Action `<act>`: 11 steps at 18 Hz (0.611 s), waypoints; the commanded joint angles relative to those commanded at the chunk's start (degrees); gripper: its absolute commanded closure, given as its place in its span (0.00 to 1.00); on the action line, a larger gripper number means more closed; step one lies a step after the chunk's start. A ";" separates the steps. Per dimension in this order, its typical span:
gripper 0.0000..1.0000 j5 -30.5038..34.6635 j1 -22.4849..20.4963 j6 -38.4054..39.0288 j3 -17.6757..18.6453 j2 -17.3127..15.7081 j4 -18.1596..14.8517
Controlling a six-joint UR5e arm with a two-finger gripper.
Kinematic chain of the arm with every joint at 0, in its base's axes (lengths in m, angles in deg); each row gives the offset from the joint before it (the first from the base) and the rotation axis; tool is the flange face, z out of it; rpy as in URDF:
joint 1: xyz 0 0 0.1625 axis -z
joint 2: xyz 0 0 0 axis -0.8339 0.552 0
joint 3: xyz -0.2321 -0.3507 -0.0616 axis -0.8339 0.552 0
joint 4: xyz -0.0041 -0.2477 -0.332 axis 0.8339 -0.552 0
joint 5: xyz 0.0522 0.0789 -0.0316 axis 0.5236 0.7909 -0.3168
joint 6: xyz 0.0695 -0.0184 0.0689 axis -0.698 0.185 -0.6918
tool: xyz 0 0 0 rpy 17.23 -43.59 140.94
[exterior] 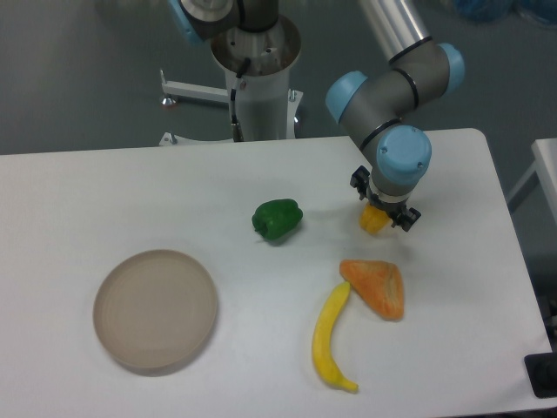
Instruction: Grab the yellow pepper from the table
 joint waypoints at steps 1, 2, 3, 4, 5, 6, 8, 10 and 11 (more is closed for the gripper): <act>0.60 0.00 -0.09 0.00 -0.09 -0.09 0.00; 0.62 -0.18 -0.18 0.00 -0.44 -0.18 -0.09; 0.63 -0.35 -0.18 0.00 -0.62 -0.26 -0.09; 0.64 -0.35 -0.18 0.00 -0.97 -0.26 -0.09; 0.64 -0.35 -0.18 0.00 -1.58 -0.26 -0.09; 0.64 -0.44 -0.18 0.00 -2.02 -0.18 -0.18; 0.64 -0.88 -0.18 0.00 -3.25 -0.18 -0.18; 0.64 -3.68 0.17 0.09 -5.26 -0.09 -0.26; 0.64 -5.70 0.35 0.35 -6.67 0.00 -0.26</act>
